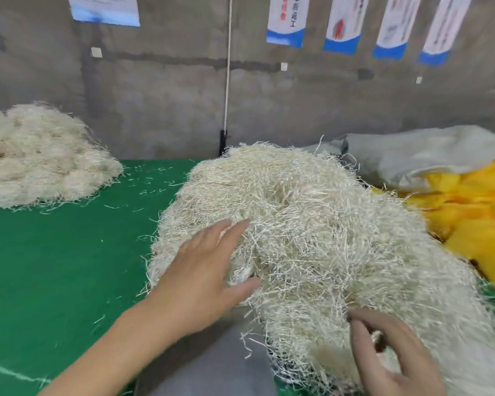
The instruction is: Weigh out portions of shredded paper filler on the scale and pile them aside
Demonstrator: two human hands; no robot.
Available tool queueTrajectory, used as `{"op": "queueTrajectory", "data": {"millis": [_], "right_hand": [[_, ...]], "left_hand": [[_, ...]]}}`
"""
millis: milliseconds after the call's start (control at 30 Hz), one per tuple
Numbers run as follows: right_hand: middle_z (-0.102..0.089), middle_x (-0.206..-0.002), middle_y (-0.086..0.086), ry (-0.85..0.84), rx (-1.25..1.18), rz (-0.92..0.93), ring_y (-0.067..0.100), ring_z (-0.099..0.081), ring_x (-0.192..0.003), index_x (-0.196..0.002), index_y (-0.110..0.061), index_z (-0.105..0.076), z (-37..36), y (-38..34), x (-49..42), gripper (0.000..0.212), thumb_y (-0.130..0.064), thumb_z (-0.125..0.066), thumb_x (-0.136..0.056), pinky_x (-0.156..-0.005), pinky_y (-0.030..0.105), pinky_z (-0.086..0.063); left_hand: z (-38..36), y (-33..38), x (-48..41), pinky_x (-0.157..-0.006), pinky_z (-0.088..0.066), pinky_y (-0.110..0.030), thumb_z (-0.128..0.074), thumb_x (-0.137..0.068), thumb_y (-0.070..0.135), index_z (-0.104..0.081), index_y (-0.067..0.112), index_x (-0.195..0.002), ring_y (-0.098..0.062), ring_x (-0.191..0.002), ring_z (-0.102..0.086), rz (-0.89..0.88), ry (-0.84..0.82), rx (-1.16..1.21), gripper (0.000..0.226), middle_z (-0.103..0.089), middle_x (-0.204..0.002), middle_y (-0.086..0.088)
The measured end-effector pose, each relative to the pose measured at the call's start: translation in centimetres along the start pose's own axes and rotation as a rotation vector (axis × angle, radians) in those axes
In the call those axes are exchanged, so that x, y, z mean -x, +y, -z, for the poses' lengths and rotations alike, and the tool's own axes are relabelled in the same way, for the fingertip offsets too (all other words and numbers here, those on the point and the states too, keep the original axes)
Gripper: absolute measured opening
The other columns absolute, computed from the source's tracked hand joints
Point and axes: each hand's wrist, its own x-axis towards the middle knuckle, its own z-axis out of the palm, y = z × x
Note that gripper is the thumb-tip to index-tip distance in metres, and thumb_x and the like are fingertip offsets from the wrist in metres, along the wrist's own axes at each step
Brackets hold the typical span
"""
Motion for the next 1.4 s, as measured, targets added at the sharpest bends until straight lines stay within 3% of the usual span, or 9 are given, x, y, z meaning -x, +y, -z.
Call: {"op": "queueTrajectory", "data": {"millis": [167,267,400,633,800,1000,1167,1300,1400], "right_hand": [[-0.053,-0.123,-0.020,-0.104,0.252,0.177,0.001,-0.052,-0.110,-0.128,-0.032,-0.057,0.2,-0.2,-8.5,0.033,-0.025,-0.058,-0.095,-0.085,0.027,-0.047],[-0.040,-0.149,-0.007,-0.316,0.452,0.239,0.012,-0.037,-0.135,-0.149,-0.024,-0.039,-1.1,0.3,-12.0,0.055,-0.025,-0.054,-0.096,-0.113,0.032,-0.031],[-0.017,-0.162,-0.011,-0.531,0.523,0.285,0.011,-0.015,-0.147,-0.156,-0.032,-0.016,-2.5,1.9,-13.7,0.074,-0.037,-0.052,-0.092,-0.122,0.038,-0.014],[-0.017,-0.159,-0.018,-0.521,0.394,0.303,0.000,-0.016,-0.139,-0.154,-0.042,-0.002,-4.3,2.5,-15.4,0.094,-0.059,-0.063,-0.084,-0.118,0.035,-0.013],[-0.015,-0.153,-0.026,-0.482,0.352,0.358,-0.006,-0.018,-0.137,-0.154,-0.038,-0.015,-5.8,0.6,-15.7,0.081,-0.043,-0.064,-0.089,-0.119,0.033,-0.022],[-0.045,-0.147,-0.012,-0.388,0.401,0.330,0.004,-0.053,-0.121,-0.145,-0.030,-0.042,-6.7,-0.7,-16.8,0.060,-0.051,-0.050,-0.089,-0.098,0.033,-0.049],[-0.061,-0.068,-0.004,-0.357,0.502,0.164,0.009,-0.047,-0.053,-0.081,-0.015,-0.063,-6.7,0.1,-18.9,0.044,-0.052,-0.042,-0.089,-0.044,0.021,-0.037],[-0.059,-0.071,-0.004,-0.348,0.553,0.178,0.013,-0.050,-0.060,-0.075,-0.016,-0.057,-6.4,-0.1,-20.2,0.020,-0.030,-0.055,-0.089,-0.050,0.024,-0.033],[-0.057,-0.120,-0.013,-0.353,0.241,0.226,0.007,-0.053,-0.107,-0.121,-0.025,-0.063,-5.9,-2.3,-20.8,0.044,-0.039,-0.059,-0.079,-0.083,0.028,-0.040]], "left_hand": [[-2.9,6.7,-8.4,-0.118,-0.009,-0.046,-0.063,-0.080,0.067,0.019,0.043,-0.150,-0.025,-0.150,0.000,-0.136,0.067,-0.063,0.110,0.012,-0.163,0.001],[-4.5,7.8,-10.8,-0.107,-0.040,-0.047,-0.067,-0.089,0.035,-0.012,0.025,-0.154,-0.031,-0.136,-0.036,-0.136,-0.012,-0.125,0.085,-0.033,-0.150,-0.012],[-5.2,6.7,-11.7,-0.085,-0.052,-0.033,-0.053,-0.095,0.007,-0.057,0.015,-0.125,-0.017,-0.094,-0.060,-0.097,0.083,0.053,0.032,-0.060,-0.106,0.000],[-3.0,5.3,-9.5,-0.110,-0.034,-0.027,-0.045,-0.102,0.019,-0.049,0.042,-0.130,0.006,-0.129,-0.036,0.030,0.215,0.668,0.037,-0.040,-0.141,0.019],[-0.6,4.4,-9.6,-0.064,-0.051,-0.010,-0.034,-0.104,0.013,-0.049,0.045,-0.113,0.014,-0.076,-0.058,0.173,0.405,1.128,0.037,-0.062,-0.112,0.019],[1.8,2.1,-10.6,-0.095,-0.048,-0.031,-0.032,-0.099,0.007,-0.047,0.027,-0.137,-0.008,-0.109,-0.058,0.432,0.720,1.236,0.045,-0.058,-0.127,0.005],[4.9,-0.6,-11.9,-0.050,-0.039,-0.011,-0.030,-0.099,0.003,-0.049,0.023,-0.132,0.000,-0.060,-0.046,0.603,0.895,1.234,0.044,-0.051,-0.089,0.018],[5.4,-0.3,-12.1,-0.080,-0.037,-0.023,-0.029,-0.104,0.019,-0.044,0.027,-0.135,-0.001,-0.092,-0.051,0.578,0.773,1.108,0.035,-0.046,-0.098,0.027],[5.6,-0.2,-12.3,-0.113,-0.029,-0.043,-0.016,-0.102,0.058,-0.032,0.025,-0.151,-0.026,-0.140,-0.035,0.665,0.426,1.097,0.061,-0.040,-0.152,0.001]]}}
